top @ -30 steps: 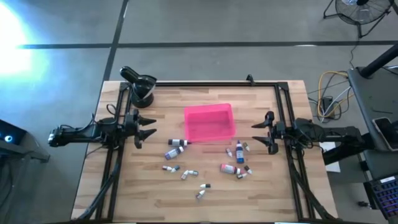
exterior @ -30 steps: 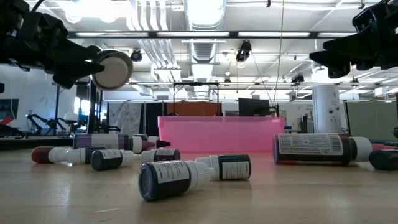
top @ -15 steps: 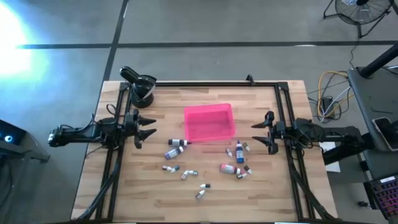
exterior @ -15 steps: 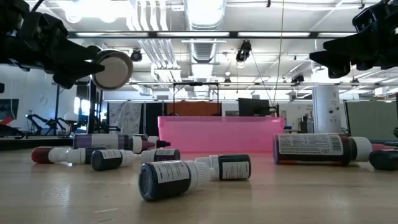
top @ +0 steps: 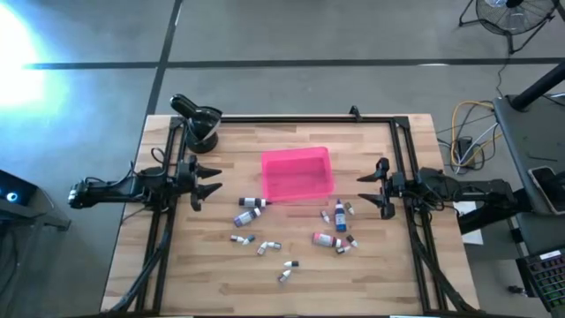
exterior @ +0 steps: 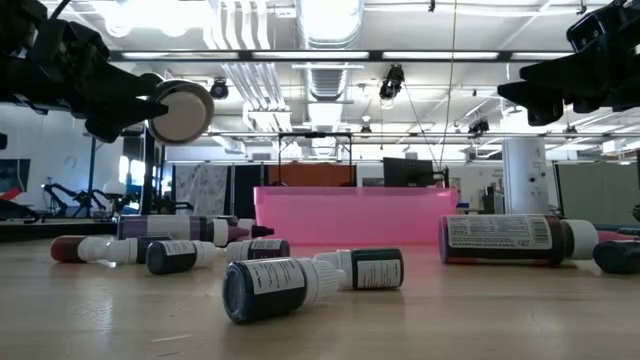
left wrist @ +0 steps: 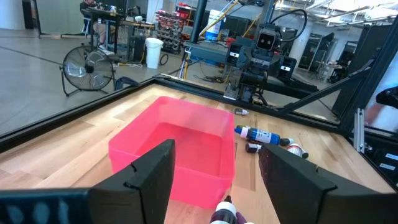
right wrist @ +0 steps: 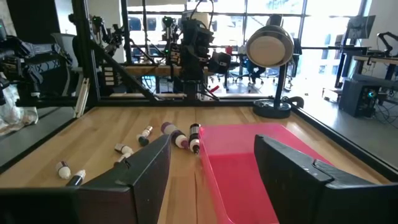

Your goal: Pick & Place food coloring

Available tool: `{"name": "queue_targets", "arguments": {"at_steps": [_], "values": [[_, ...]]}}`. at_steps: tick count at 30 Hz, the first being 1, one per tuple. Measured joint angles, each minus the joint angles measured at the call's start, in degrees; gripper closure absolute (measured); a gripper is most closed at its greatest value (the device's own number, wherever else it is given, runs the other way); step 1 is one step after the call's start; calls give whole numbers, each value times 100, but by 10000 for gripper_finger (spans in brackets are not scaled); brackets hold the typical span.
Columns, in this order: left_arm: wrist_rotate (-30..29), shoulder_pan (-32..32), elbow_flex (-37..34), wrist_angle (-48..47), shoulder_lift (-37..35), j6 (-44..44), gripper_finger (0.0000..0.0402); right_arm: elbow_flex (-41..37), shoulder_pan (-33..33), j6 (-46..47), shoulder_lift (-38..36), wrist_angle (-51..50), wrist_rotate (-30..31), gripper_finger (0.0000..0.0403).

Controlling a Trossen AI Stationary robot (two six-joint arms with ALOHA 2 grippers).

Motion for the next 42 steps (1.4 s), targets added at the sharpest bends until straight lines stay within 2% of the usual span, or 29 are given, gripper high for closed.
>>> {"name": "queue_targets", "arguments": {"at_steps": [22,24,28,30,39,42], "values": [[1,1,-1,0,-1,0,193,-1,0,146,0,7,-10,179],[1,1,1,0,0,0,193,-1,0,996,0,9,-28,179],[0,1,1,0,0,-1,193,0,1,4470,0,-99,-17,179],[0,1,1,0,0,1,193,-1,-1,5381,71,-106,36,179],[2,1,-1,0,0,1,193,-1,0,6607,364,157,393,179],[0,1,-1,0,0,-1,193,5,0,6660,434,370,972,179]]}}
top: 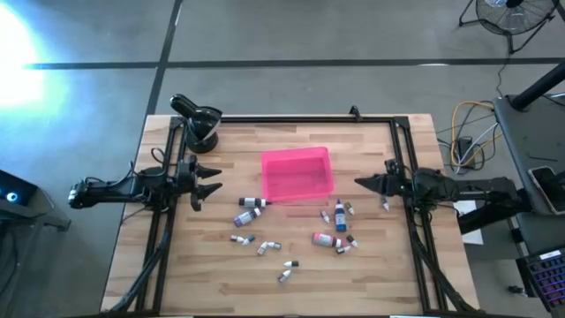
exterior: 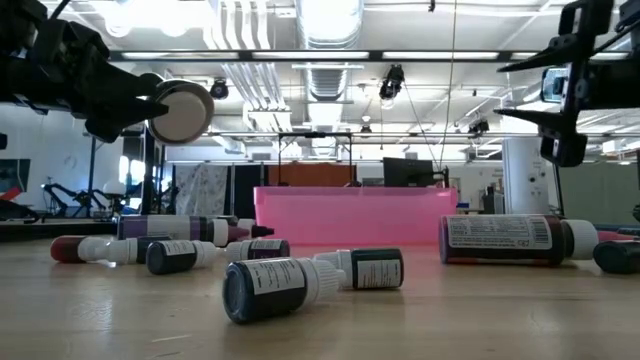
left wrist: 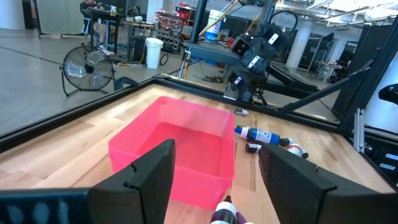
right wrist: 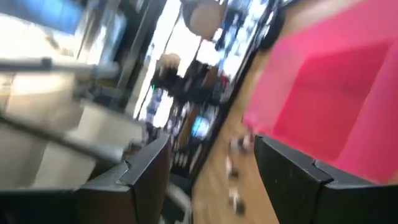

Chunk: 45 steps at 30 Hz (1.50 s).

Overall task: Pick & Place food coloring
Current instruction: Put the small dark green food coloring bottle into the pink bin

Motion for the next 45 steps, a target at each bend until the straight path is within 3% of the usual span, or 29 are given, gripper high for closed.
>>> {"name": "queue_targets", "arguments": {"at_steps": [5,9,18,22,27,34,45], "values": [[1,0,1,0,-1,-1,193,173,0,147,344,-77,1569,179],[0,-1,1,0,0,-1,193,639,1,520,931,-741,1870,179],[0,0,0,0,-2,-1,193,2997,2,2019,3207,-5597,828,179],[0,0,2,0,0,1,193,3720,2,2257,4295,-6783,387,179],[0,0,0,0,0,-1,193,4082,2,2137,5579,-7369,-308,179],[0,-1,1,2,0,1,193,4025,0,1309,7022,-7441,-1165,179],[0,0,0,0,0,-1,193,4011,-36,-236,7985,-7406,-1364,179]]}}
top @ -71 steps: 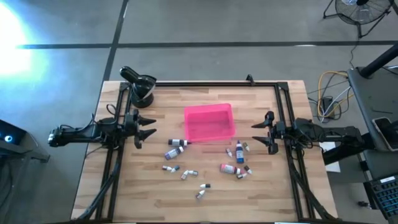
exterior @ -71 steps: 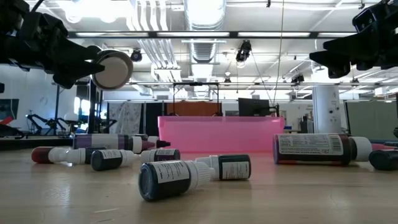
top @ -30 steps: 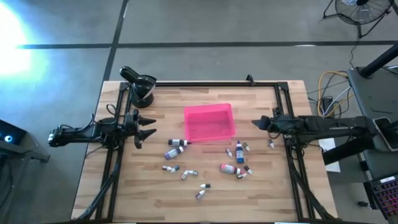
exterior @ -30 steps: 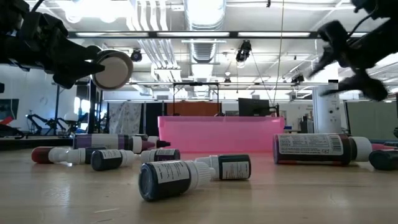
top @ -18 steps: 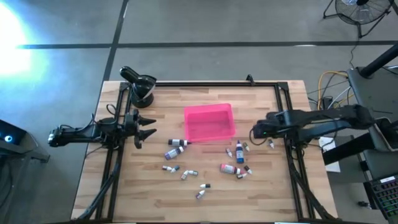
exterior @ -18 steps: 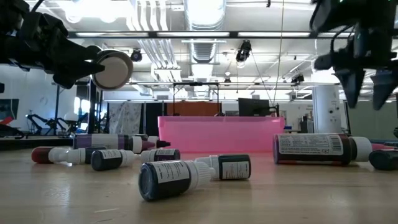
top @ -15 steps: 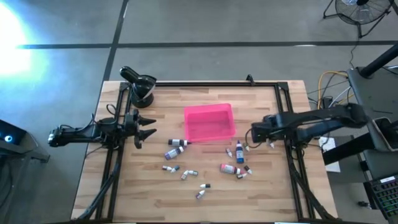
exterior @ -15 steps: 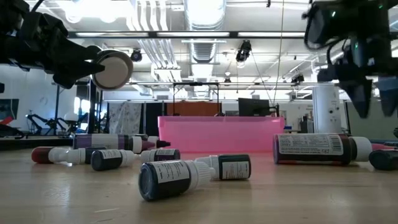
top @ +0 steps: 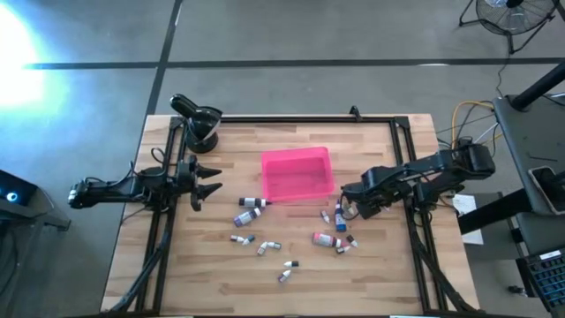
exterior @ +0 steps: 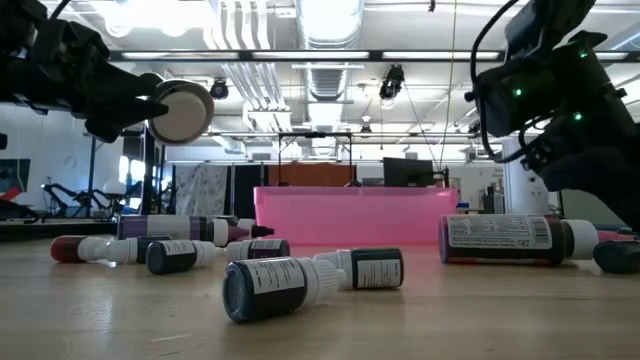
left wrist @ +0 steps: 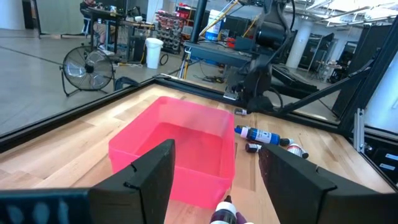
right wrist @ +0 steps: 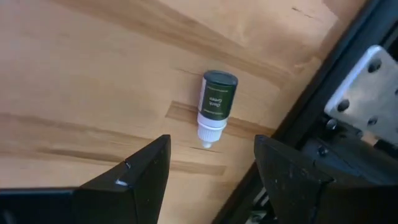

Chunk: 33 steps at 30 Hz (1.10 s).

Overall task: Pick & Place food coloring
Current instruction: Put the small dark green food coloring bottle into the pink bin

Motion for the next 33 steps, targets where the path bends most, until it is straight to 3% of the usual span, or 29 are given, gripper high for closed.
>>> {"name": "queue_targets", "arguments": {"at_steps": [7,17,33], "values": [[0,0,0,0,0,1,193,-210,-575,-1001,162,397,-277,179],[1,0,1,1,-1,2,193,-631,-1491,-1711,97,679,-637,179],[0,0,2,0,0,0,193,-704,-1540,-1826,13,785,-824,202]]}}
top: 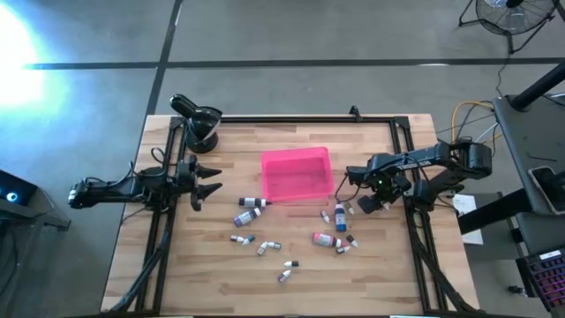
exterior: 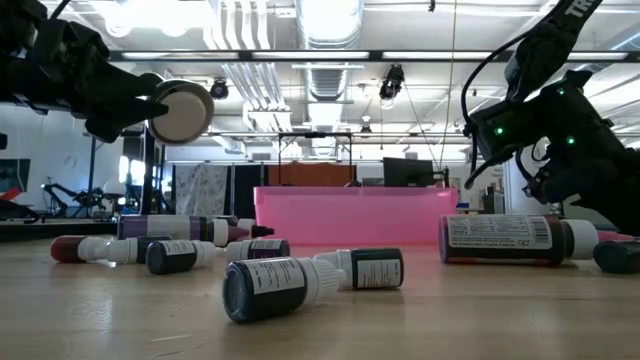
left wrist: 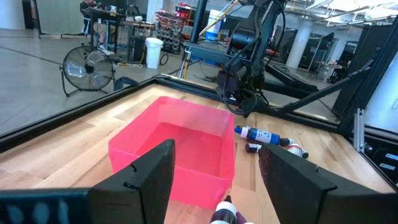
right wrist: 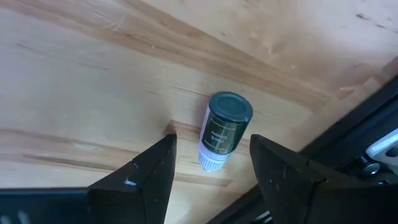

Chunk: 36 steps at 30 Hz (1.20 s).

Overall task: Pick & Place food coloring
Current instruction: Put the small dark green food coloring bottle into the pink bin

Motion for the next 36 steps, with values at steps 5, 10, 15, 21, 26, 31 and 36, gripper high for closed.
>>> {"name": "queue_targets", "arguments": {"at_steps": [5,10,15,21,26,31,36], "values": [[0,-1,-1,0,0,1,193,0,0,-88,0,13,6,207],[0,0,0,0,-2,0,193,-1,0,-122,-4,89,30,229],[0,-1,-1,1,-1,1,193,-4,0,-140,-4,137,0,271],[0,-1,-1,1,0,1,193,-1,2,-154,-4,184,-25,324],[0,-1,-1,0,-1,1,193,141,22,-159,-64,156,121,346],[1,0,-1,0,-1,0,193,815,18,-61,-461,244,400,343],[0,-2,0,0,0,0,193,1956,41,59,-968,480,1532,342]]}}
